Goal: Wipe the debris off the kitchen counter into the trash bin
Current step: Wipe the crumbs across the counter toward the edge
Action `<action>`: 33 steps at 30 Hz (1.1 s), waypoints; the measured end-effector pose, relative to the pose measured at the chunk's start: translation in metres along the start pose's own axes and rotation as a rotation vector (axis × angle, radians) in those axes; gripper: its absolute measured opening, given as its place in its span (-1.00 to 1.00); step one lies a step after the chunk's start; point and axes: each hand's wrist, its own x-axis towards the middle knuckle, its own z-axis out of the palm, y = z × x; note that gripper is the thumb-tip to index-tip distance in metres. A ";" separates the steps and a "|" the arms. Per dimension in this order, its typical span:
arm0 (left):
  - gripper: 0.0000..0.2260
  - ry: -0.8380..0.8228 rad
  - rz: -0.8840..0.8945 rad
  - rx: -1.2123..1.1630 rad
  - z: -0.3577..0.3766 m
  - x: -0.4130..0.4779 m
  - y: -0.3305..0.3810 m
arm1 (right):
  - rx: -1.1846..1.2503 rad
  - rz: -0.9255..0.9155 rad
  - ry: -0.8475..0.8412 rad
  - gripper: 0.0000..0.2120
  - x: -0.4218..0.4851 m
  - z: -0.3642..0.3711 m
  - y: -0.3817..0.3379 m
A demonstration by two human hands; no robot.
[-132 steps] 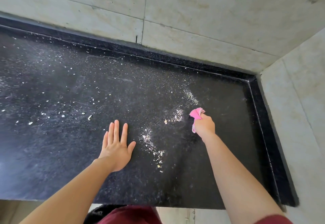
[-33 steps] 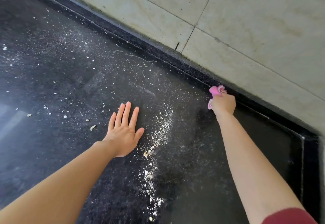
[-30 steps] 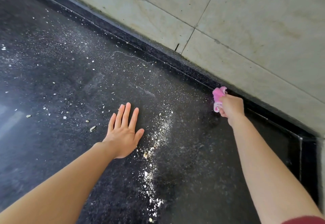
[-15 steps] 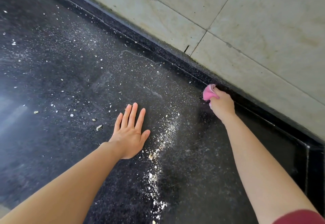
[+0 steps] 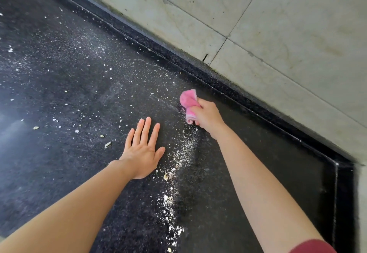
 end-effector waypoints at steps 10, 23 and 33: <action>-0.41 0.006 0.002 -0.003 0.002 0.002 0.000 | -0.307 0.281 0.534 -0.57 -0.016 -0.047 0.051; -0.43 0.202 0.101 -0.122 0.008 -0.027 -0.013 | -0.057 -0.025 0.115 -0.59 -0.050 0.025 -0.006; -0.37 0.424 -0.193 -0.173 0.059 -0.100 -0.085 | -0.300 0.297 0.395 -0.40 -0.081 0.029 0.029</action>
